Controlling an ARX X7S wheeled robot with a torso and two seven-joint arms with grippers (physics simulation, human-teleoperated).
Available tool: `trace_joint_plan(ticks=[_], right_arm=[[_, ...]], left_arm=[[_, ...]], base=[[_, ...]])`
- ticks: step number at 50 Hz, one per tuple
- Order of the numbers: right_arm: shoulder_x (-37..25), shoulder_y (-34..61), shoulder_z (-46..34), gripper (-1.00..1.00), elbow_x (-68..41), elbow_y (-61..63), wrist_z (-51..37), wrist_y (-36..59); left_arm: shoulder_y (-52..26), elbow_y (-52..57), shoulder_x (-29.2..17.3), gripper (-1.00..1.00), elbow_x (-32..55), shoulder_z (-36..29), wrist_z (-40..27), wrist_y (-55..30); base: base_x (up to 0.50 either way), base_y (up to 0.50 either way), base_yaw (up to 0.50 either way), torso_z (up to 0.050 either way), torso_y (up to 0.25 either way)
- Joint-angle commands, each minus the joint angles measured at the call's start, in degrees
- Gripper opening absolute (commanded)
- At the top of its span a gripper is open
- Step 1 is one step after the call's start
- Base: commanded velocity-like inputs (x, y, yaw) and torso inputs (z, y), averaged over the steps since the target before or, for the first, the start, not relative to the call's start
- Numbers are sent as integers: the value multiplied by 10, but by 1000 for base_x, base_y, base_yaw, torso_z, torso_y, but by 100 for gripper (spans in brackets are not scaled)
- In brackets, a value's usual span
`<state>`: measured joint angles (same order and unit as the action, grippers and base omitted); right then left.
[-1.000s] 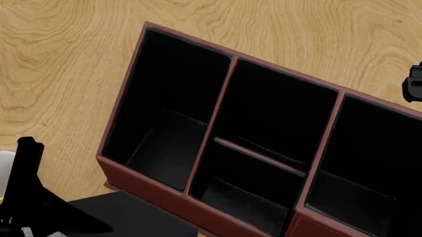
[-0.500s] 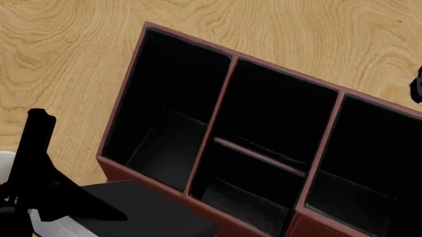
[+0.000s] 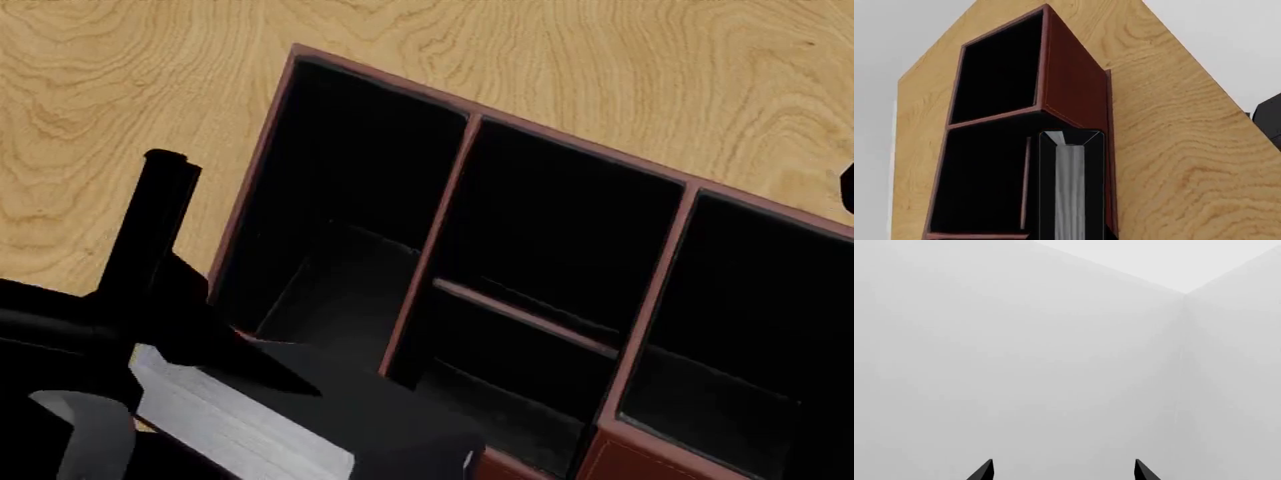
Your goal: Pick up the book and place it in the back compartment of the caddy.
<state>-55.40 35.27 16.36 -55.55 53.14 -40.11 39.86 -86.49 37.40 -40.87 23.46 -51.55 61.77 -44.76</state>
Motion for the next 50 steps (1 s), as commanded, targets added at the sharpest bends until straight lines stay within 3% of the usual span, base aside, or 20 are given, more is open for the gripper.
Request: trace_joint_plan(ticks=[1,16,50], right_arm=[[1,-13,7,100,4,-1,4,-6],[3,-22,8,100,12,-5,8,-14],[-4,-17,-1,100,10,-9,3,-16]], left_arm=[[-31,-43,42,-100,5,-8,0,-20],[-41,-82,68,-100,1,-26,6,-23],[-26,-198,124,-100,-50,-74,16,86]], base=[[0,0,0,0,0],[0,0,0,0,1],[0,0,0,0,1]])
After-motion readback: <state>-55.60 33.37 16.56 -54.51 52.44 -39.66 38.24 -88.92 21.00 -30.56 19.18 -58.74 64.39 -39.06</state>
